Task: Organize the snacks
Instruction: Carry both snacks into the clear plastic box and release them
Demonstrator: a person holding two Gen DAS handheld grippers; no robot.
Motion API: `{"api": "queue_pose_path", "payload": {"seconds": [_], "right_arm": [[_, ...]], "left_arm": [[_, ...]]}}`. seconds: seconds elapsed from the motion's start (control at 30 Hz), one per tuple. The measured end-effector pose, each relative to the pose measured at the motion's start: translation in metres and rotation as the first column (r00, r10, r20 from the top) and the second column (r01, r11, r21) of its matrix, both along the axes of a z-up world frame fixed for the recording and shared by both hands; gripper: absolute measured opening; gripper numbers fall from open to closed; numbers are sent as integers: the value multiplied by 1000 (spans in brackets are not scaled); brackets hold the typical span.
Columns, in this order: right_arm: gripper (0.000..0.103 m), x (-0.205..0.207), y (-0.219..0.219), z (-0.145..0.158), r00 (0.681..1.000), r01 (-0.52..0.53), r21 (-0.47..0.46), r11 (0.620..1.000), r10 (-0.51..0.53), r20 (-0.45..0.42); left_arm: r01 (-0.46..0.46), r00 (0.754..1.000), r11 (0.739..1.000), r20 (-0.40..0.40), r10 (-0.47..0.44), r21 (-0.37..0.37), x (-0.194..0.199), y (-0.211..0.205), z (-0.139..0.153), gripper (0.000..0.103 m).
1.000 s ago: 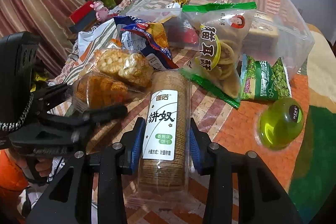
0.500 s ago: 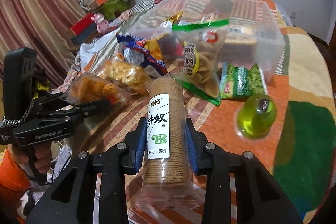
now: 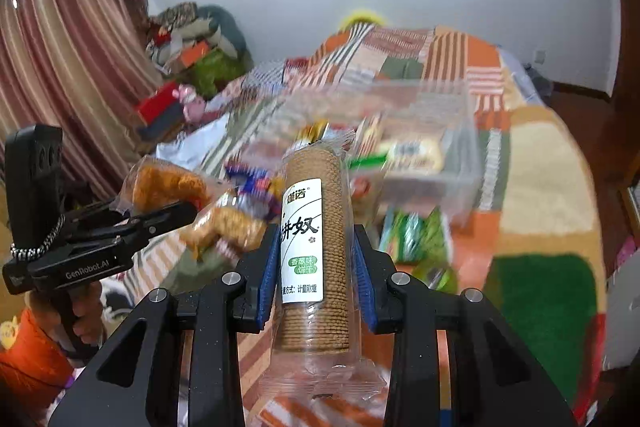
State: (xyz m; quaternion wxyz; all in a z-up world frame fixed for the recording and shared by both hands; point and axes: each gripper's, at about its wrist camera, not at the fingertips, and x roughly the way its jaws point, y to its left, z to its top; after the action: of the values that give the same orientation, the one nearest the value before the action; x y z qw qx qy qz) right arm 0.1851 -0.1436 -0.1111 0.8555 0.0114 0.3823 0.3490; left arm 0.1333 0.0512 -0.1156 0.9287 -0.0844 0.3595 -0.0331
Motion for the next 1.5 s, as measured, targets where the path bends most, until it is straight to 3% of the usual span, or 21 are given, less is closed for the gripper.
{"api": "queue_pose_path", "payload": {"seconds": [0.33, 0.6, 0.87, 1.17, 1.5], "right_arm": [[31, 40, -18, 32, 991, 104, 72, 992, -109, 78], [31, 68, -29, 36, 981, 167, 108, 980, -176, 77], [31, 95, -28, 24, 974, 212, 90, 973, -218, 62], [31, 128, -15, 0, 970, 241, 39, 970, -241, 11], [31, 135, -8, -21, 975, 222, -24, 975, -222, -18]], "left_arm": [[3, 997, 1000, 83, -4, 10, 48, -7, 33, 48], [17, 997, 1000, 71, -18, 10, 98, -12, 29, 48], [37, 999, 999, 28, -38, 25, 132, -21, 13, 48], [89, 993, 996, -73, -89, -2, 169, -29, -18, 48], [79, 988, 997, -133, -74, 27, 188, -35, -39, 51]]}}
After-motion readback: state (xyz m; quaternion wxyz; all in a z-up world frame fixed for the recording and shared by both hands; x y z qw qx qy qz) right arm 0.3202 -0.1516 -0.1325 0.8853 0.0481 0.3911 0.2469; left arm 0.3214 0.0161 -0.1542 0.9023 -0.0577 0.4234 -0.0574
